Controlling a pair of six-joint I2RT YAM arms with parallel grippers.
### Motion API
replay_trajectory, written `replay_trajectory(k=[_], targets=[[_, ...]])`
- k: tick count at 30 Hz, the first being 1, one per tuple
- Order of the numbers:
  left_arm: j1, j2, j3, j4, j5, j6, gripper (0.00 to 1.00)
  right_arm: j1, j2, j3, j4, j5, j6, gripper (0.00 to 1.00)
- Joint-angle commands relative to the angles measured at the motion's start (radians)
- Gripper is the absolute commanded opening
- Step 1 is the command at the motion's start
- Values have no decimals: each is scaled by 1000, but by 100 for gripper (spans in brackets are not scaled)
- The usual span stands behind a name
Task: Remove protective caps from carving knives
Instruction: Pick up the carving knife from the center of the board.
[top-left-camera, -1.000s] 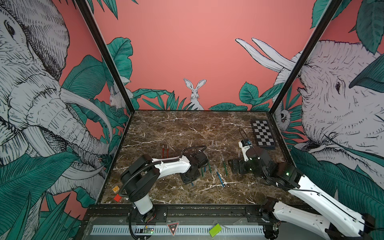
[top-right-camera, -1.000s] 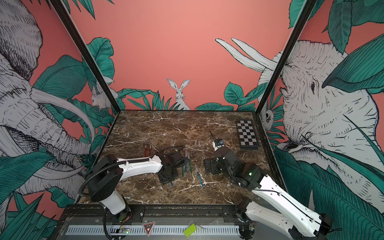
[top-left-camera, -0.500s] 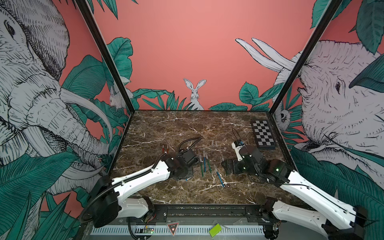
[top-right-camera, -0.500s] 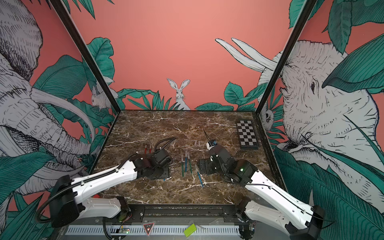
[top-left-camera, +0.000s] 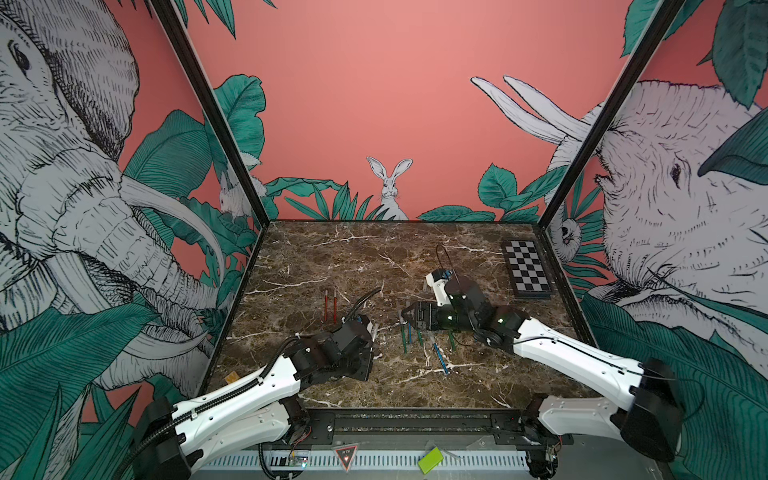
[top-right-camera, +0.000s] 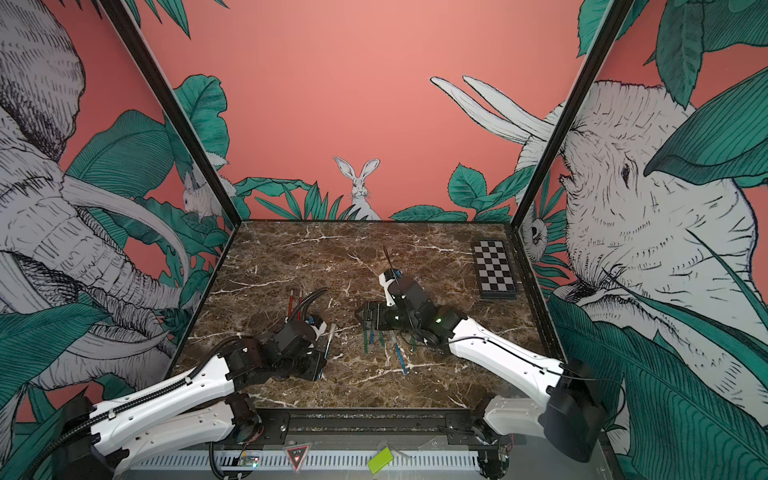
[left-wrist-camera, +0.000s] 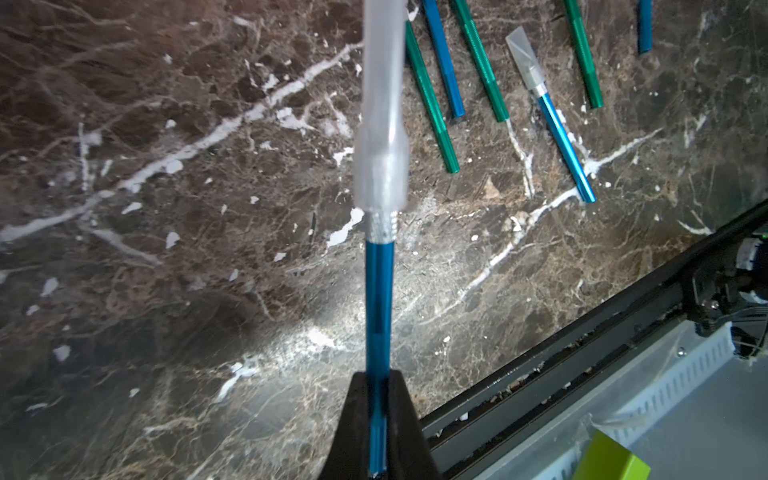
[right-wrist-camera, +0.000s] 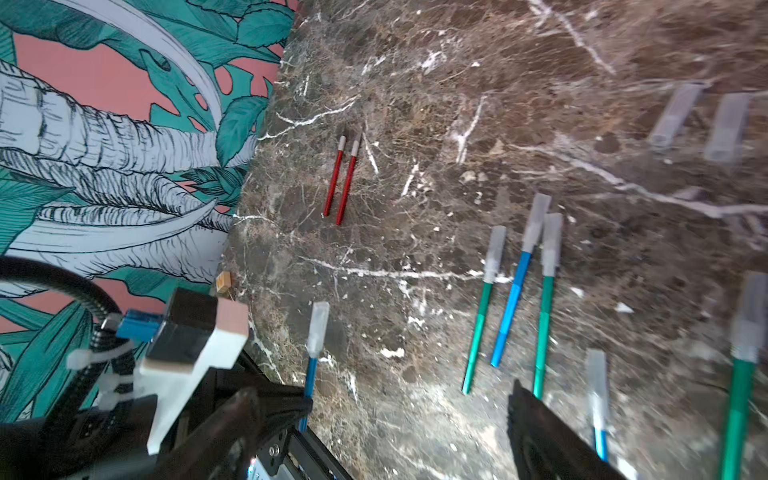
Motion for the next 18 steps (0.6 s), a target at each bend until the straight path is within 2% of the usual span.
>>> replay_trajectory(k=[1, 7, 11, 18], targets=[[-3, -9, -15, 93, 31, -1, 0, 36, 55, -18, 250, -44, 87, 85], [-3, -2, -37, 147, 58, -25, 0, 70, 170, -16, 347, -23, 145, 69], [-3, -4, -50, 158, 62, -35, 0, 82, 197, -19, 372, -3, 148, 56], [-3, -11, -50, 176, 60, -45, 0, 94, 237, -30, 406, -18, 165, 43]])
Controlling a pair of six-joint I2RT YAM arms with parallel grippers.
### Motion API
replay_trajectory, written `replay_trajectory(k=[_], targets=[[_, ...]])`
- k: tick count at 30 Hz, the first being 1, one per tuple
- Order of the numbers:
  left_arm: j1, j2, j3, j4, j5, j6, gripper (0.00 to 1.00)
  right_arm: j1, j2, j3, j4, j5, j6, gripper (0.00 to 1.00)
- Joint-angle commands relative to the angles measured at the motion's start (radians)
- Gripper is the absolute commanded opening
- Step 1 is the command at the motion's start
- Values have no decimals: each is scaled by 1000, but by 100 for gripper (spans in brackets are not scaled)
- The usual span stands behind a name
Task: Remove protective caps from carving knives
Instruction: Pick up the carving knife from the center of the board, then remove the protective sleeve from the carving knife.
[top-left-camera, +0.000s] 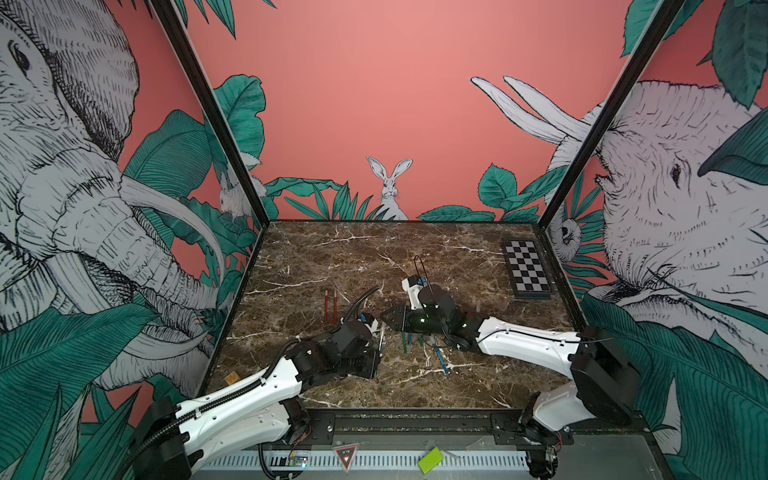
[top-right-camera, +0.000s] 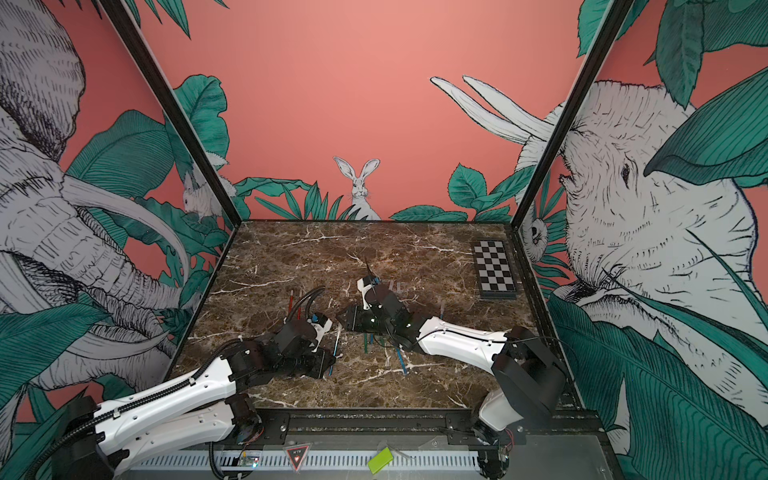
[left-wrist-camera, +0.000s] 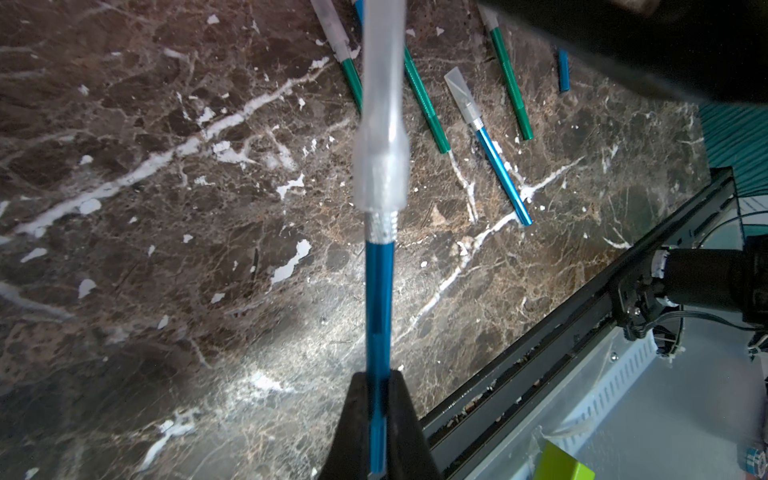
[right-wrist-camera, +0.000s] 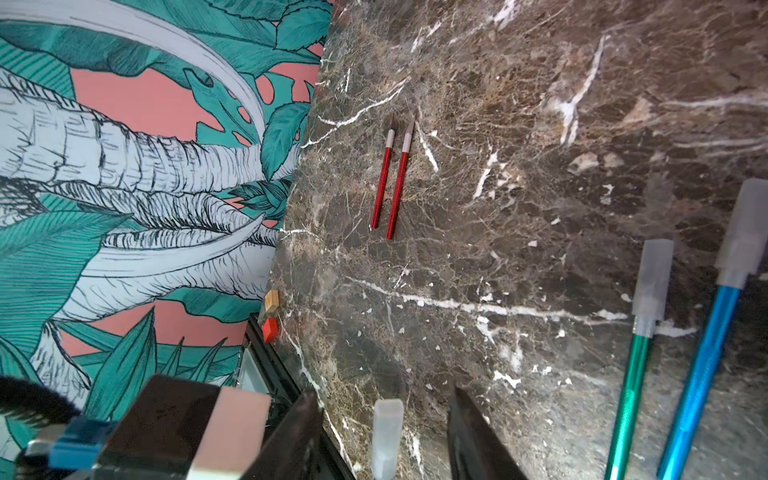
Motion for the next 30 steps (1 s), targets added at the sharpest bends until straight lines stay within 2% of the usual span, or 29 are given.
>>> replay_trajectory(k=[1, 15, 30], targets=[[-3, -11, -13, 28, 1, -16, 0, 13, 18, -8, 60, 0, 11, 42], [-3, -1, -9, 56, -3, -26, 0, 24, 28, -17, 61, 0, 12, 28], [-3, -2, -3, 67, -13, -34, 0, 29, 27, -28, 73, 4, 22, 20]])
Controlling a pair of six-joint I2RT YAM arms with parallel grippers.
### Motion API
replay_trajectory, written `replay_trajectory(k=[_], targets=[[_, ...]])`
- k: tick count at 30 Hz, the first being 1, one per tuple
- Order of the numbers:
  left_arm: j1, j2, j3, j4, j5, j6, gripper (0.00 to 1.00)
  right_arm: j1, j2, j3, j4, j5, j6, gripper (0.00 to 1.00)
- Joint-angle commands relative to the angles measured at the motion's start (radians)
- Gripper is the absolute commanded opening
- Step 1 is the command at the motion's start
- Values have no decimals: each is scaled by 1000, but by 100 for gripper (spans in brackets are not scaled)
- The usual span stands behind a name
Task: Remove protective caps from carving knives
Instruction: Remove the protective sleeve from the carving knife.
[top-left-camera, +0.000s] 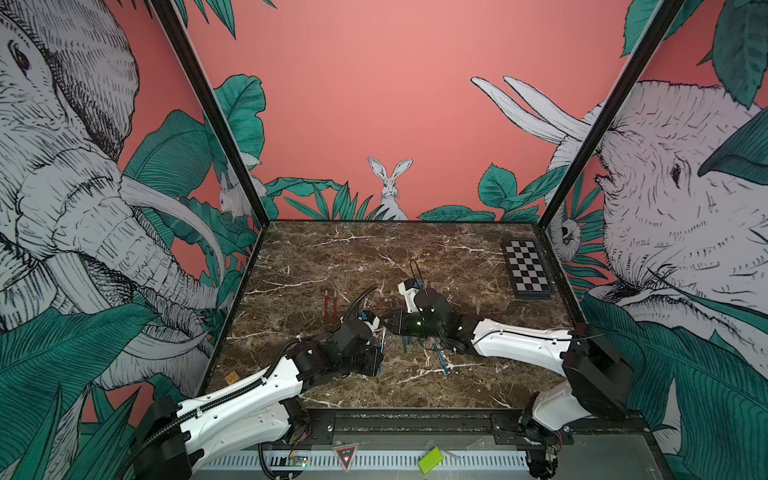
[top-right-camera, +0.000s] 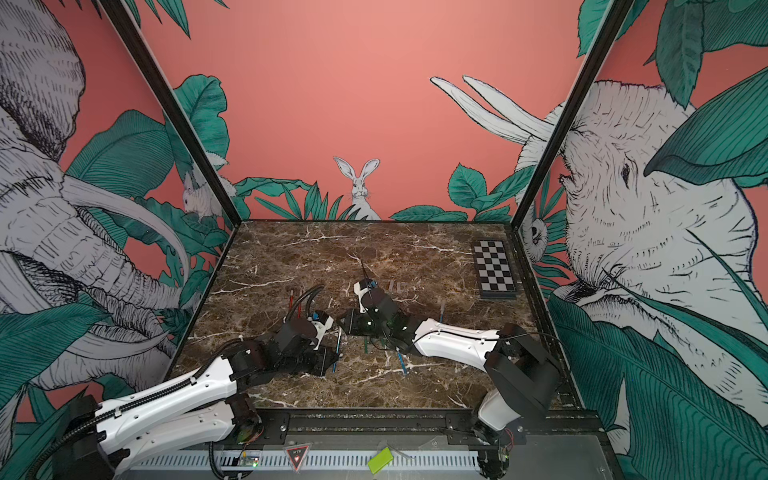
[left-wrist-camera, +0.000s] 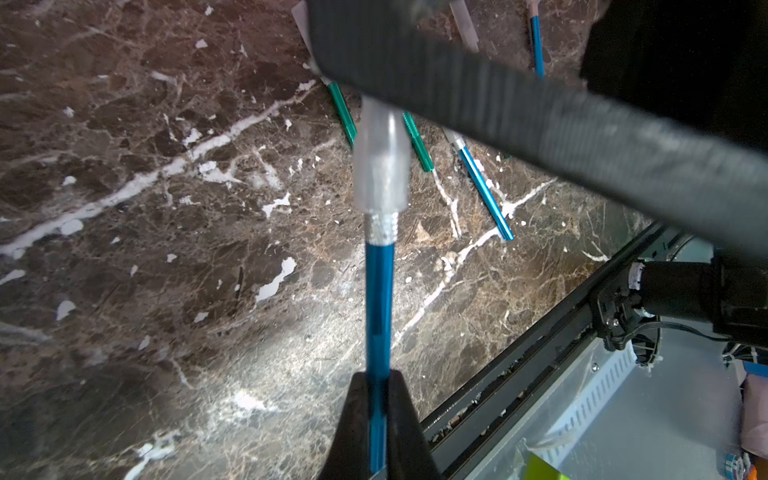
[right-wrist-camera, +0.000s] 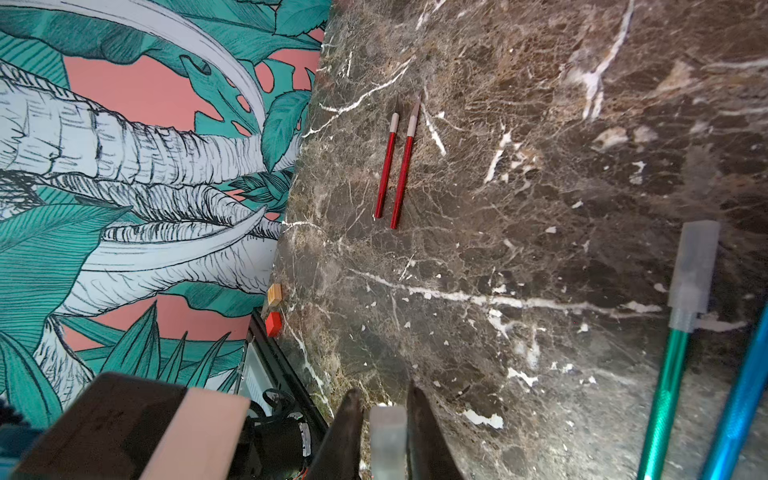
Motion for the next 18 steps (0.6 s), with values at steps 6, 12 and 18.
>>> replay_trajectory(k=[6, 12, 18], targets=[[-3, -16, -2, 38, -14, -35, 0, 9, 0, -31, 67, 2, 15, 25], [-3, -22, 10, 36, -14, -38, 0, 14, 0, -37, 72, 3, 16, 22], [-3, -18, -5, 38, -10, -47, 0, 14, -20, -41, 58, 38, 6, 12]])
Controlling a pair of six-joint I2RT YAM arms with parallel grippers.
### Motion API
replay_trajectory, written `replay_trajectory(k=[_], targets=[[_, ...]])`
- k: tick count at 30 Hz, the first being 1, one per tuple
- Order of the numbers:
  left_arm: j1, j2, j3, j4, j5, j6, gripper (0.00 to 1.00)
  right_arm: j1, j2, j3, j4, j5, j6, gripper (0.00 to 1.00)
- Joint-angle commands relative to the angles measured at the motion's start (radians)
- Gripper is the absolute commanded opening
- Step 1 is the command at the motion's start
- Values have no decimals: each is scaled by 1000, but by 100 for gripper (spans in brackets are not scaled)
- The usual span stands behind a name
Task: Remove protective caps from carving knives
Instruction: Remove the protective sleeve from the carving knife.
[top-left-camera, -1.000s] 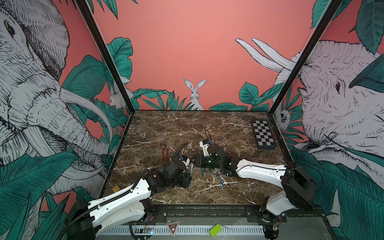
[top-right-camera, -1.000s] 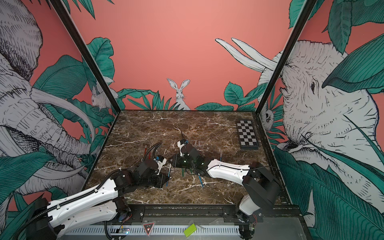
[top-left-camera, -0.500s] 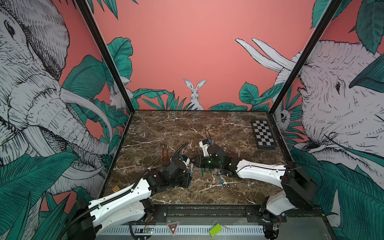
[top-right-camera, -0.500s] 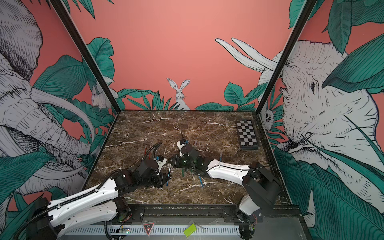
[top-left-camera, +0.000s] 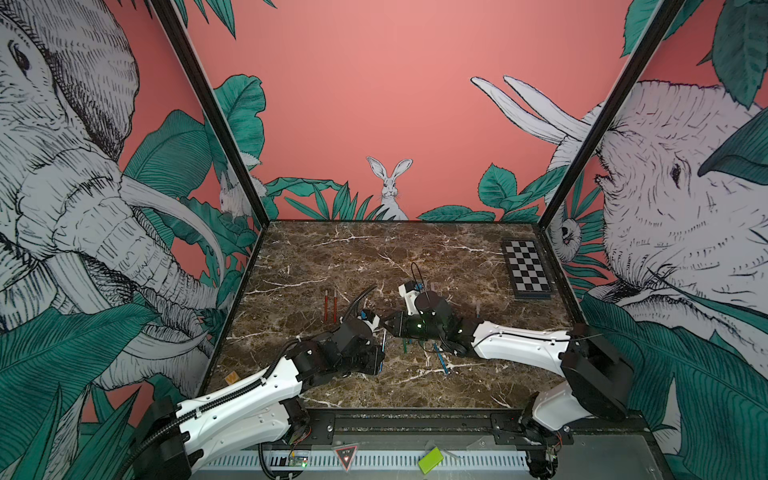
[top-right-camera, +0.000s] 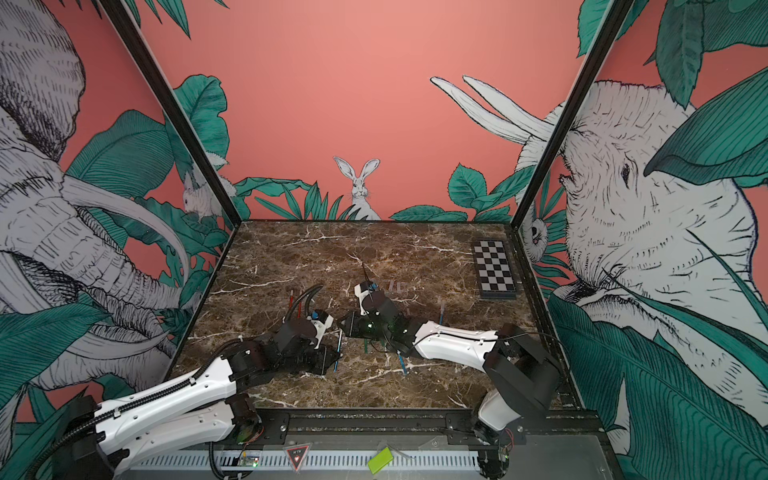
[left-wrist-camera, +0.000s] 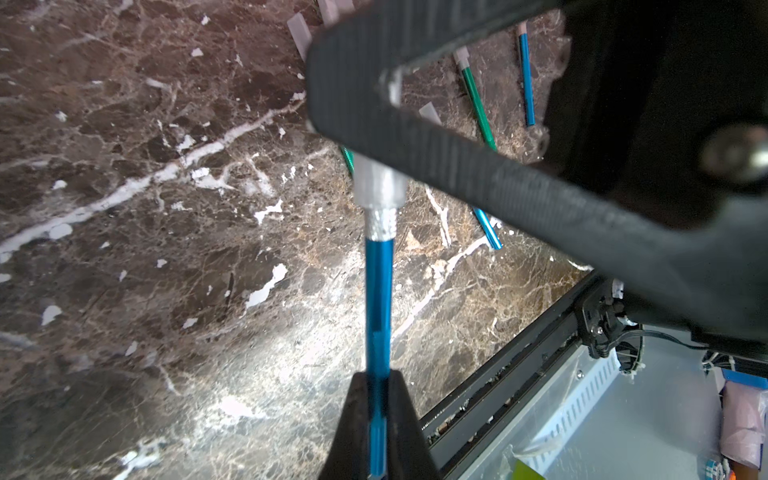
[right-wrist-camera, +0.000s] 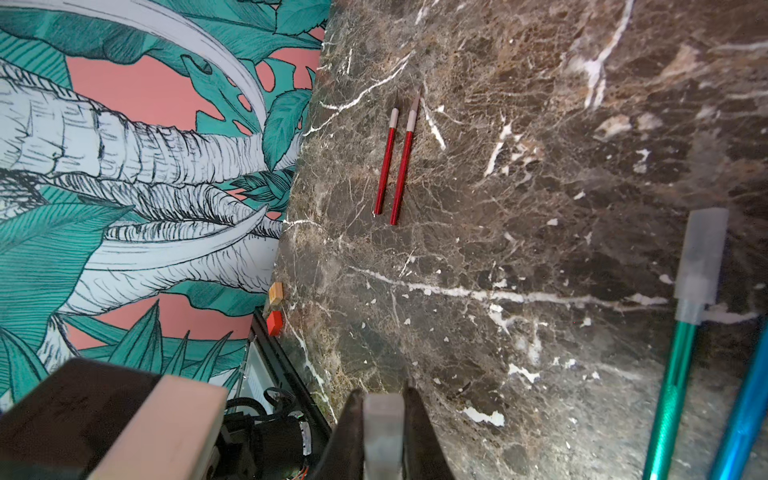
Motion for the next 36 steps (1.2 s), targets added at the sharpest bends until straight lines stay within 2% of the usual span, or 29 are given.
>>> replay_trajectory(k=[1, 7, 14, 36], targets=[[-3, -15, -8, 19, -9, -18, 0, 6, -25, -7, 6, 43, -16, 11], [-3, -15, -42, 56, 7, -52, 0, 6, -48, 30, -48, 117, -61, 0], [-3, -11, -55, 76, 18, -68, 0, -1, -40, 91, -74, 166, -113, 0], [-3, -8, -48, 36, 29, -73, 0, -63, -18, 184, -62, 159, -166, 0]])
